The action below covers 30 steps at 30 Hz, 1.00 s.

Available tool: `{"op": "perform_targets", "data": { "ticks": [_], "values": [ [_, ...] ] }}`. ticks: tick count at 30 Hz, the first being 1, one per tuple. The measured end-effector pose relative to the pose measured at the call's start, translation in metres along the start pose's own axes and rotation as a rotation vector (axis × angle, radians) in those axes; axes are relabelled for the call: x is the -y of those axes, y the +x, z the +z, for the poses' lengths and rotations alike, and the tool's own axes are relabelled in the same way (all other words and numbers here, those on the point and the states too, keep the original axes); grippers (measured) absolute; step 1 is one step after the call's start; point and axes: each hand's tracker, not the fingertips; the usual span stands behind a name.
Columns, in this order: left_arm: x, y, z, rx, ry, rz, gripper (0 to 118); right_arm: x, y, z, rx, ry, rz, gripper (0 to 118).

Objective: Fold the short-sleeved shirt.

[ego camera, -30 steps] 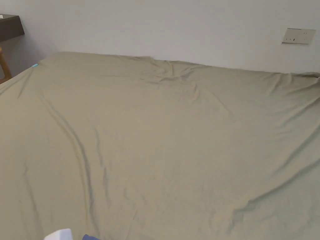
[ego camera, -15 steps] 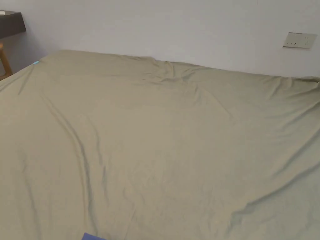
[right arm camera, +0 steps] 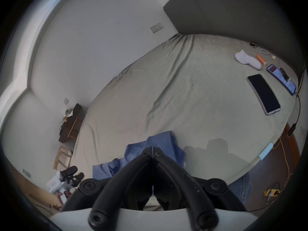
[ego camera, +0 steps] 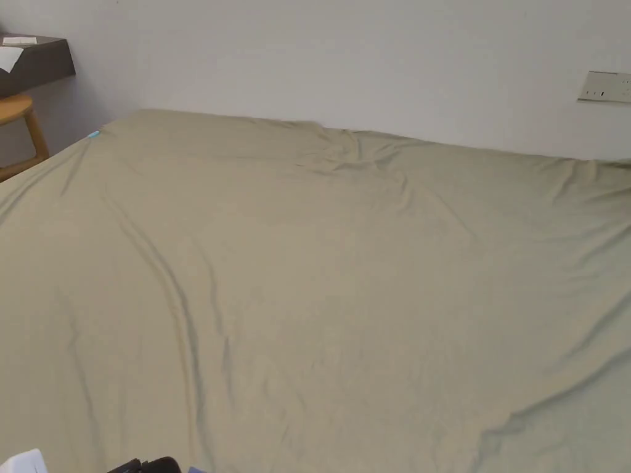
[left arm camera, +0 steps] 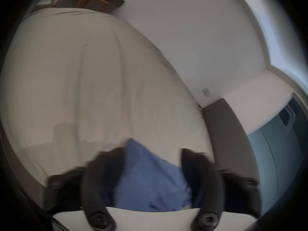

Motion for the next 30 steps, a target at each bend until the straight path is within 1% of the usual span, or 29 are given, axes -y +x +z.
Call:
{"op": "perform_targets", "data": {
  "ticks": [3,6,7,8,9,10,11,12,13,14,16,21,23,27,28,30],
  "values": [
    [0.002,-0.023,-0.022,0.083,-0.143,0.041,95,0.001,-0.011,-0.001,0.0,0.002,0.022,2],
    [0.018,-0.029,-0.055,0.076,-0.298,0.059,95,0.0,-0.02,0.002,-0.006,0.001,0.047,2],
    [0.027,-0.028,-0.064,0.103,-0.32,0.045,91,0.0,-0.022,0.003,-0.009,0.001,0.053,2],
    [0.028,-0.03,-0.063,0.225,-0.221,-0.008,89,0.0,-0.025,0.004,-0.009,-0.001,0.06,2],
    [0.029,-0.024,-0.068,0.271,-0.221,-0.015,88,0.0,-0.027,0.006,-0.009,-0.003,0.063,2],
    [0.034,-0.019,-0.08,0.248,-0.314,0.012,86,0.0,-0.029,0.008,-0.012,-0.002,0.067,2],
    [0.038,-0.015,-0.09,0.261,-0.321,0.052,72,0.0,-0.031,0.009,-0.021,0.0,0.073,2],
    [0.042,-0.013,-0.093,0.26,-0.331,0.093,48,-0.002,-0.032,0.009,-0.032,0.001,0.075,2],
    [0.046,-0.011,-0.102,0.203,-0.374,0.144,16,-0.003,-0.032,0.009,-0.038,0.004,0.076,2],
    [0.049,-0.01,-0.107,0.145,-0.386,0.159,14,-0.004,-0.032,0.01,-0.041,0.009,0.079,2],
    [0.046,-0.008,-0.097,0.192,-0.333,0.176,13,-0.005,-0.032,0.011,-0.043,0.019,0.083,2],
    [0.023,-0.019,-0.045,0.227,-0.215,0.248,11,-0.009,-0.026,0.017,-0.035,0.022,0.08,2],
    [0.005,-0.027,-0.026,0.159,-0.18,0.272,11,-0.01,-0.025,0.017,-0.035,0.03,0.091,2],
    [-0.027,-0.02,0.013,-0.055,-0.068,0.141,11,-0.008,-0.026,0.018,-0.025,0.049,0.102,2],
    [-0.026,-0.003,0.024,-0.103,-0.048,0.087,11,-0.007,-0.025,0.018,-0.03,0.051,0.099,2],
    [-0.031,0.015,0.036,-0.151,-0.023,0.019,11,-0.005,-0.025,0.019,-0.033,0.06,0.1,1]
  ]
}}
